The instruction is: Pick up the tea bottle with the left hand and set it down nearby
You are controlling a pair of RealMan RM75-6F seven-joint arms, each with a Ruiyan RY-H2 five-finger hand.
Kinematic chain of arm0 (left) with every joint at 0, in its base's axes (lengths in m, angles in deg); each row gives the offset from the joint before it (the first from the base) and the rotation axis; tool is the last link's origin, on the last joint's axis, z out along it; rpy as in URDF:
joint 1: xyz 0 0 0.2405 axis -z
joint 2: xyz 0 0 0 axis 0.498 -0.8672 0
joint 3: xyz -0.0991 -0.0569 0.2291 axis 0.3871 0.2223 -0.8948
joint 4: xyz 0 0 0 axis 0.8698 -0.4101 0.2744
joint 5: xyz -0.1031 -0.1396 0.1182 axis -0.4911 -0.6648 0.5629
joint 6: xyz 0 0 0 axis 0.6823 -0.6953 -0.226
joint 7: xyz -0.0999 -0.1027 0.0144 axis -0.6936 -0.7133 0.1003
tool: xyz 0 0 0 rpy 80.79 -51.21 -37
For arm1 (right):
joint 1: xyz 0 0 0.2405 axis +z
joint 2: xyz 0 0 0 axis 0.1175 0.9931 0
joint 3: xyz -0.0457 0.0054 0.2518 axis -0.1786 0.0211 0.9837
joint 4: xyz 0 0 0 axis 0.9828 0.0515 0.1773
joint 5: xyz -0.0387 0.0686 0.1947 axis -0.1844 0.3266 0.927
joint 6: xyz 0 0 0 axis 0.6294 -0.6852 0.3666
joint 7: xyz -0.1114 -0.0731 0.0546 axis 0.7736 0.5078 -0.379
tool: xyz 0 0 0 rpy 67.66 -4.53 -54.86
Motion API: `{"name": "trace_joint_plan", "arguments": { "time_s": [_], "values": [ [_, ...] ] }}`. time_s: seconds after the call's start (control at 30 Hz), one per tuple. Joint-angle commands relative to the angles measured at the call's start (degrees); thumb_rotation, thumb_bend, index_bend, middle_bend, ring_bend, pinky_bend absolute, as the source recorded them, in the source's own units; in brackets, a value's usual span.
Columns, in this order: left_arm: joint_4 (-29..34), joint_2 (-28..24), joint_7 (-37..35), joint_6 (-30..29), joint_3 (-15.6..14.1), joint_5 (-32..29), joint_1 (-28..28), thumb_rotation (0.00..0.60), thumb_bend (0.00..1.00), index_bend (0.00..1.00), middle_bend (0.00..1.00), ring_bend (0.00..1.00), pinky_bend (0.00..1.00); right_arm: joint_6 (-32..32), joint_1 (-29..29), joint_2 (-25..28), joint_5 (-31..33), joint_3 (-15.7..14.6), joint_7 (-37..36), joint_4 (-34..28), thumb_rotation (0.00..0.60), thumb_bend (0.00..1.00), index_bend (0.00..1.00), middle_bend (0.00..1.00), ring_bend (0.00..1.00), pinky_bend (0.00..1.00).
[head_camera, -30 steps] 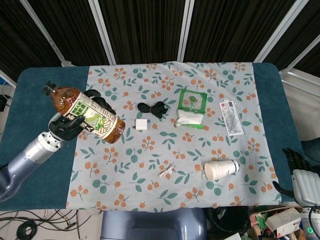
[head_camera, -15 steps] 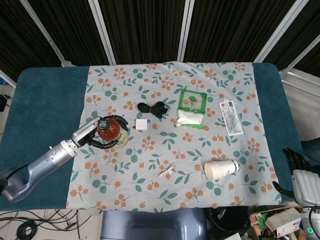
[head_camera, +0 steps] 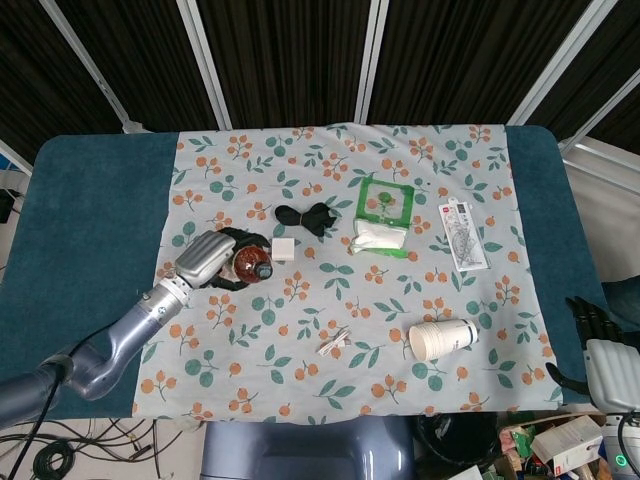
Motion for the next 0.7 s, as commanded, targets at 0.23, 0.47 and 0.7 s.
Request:
{"name": "trace_joint_plan", "arguments": {
  "time_s": [0.23, 0.47, 0.7],
  "values": [
    [22.3, -9.6, -34.2, 20.0, 15.0, -16.1, 0.6, 0.600, 0.58, 0.30, 0.35, 0.29, 0.58, 0.0, 0.1, 0.0, -0.1, 0.0, -0.1, 0.1, 0.600, 0.13, 0.00, 0.05, 0.06, 0.15],
    [28.8, -13.9, -68.9, 21.3, 25.5, -1.4, -7.7, 0.600, 0.58, 0.28, 0.34, 0.28, 0.58, 0.4, -0.1, 0.0, -0.3, 0.1, -0.2, 0.1, 0.600, 0.13, 0.00, 0.04, 0.06, 0.15],
    [20.6, -18.1, -95.4, 3.5, 17.0, 21.9, -8.4, 0.600, 0.58, 0.27, 0.33, 0.28, 0.58, 0.2, 0.1, -0.1, -0.5, 0.0, 0.0, 0.1, 0.600, 0.13, 0.00, 0.05, 0.06, 0.15]
  ]
}}
